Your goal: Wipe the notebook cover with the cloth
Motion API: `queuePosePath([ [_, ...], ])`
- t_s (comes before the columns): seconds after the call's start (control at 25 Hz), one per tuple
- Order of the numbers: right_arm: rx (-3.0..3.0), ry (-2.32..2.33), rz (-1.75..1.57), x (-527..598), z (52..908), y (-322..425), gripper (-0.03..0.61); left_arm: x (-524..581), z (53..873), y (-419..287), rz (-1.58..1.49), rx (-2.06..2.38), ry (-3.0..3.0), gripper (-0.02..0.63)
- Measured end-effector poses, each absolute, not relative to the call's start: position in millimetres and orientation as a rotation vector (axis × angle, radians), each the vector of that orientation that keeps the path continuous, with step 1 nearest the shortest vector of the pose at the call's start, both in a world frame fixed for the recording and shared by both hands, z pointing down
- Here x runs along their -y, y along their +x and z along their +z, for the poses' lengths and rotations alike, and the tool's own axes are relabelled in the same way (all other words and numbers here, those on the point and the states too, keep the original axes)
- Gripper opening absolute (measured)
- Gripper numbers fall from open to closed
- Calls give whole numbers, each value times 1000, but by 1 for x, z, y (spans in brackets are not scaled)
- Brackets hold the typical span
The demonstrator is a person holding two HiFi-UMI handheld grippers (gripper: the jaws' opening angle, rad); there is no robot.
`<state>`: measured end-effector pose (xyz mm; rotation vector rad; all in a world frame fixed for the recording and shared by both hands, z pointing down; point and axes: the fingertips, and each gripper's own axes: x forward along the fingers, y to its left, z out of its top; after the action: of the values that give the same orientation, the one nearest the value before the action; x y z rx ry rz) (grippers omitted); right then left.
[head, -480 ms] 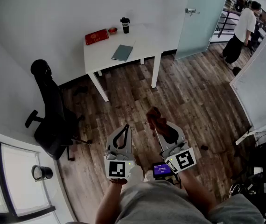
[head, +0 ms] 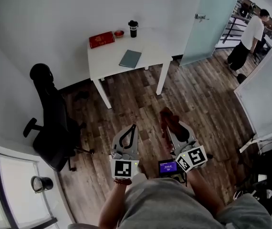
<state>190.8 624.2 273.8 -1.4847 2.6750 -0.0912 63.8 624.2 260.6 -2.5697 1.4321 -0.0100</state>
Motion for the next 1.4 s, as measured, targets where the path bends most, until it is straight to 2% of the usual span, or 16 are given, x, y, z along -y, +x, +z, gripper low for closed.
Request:
queuePosePath([
  [0.48,-2726,-1552,-74,-536,289,166,87,-533,290,42,-57,-1366,-2660,-6],
  [0.8,-2682,-1522,-203,-424,313,186,87,-428,328,56,-232,-1385,-2687,-5],
  [1.4,-2770,-1432,-348,-207,347,250,87,-248,347,103,-296,-1508,-2635,-5],
])
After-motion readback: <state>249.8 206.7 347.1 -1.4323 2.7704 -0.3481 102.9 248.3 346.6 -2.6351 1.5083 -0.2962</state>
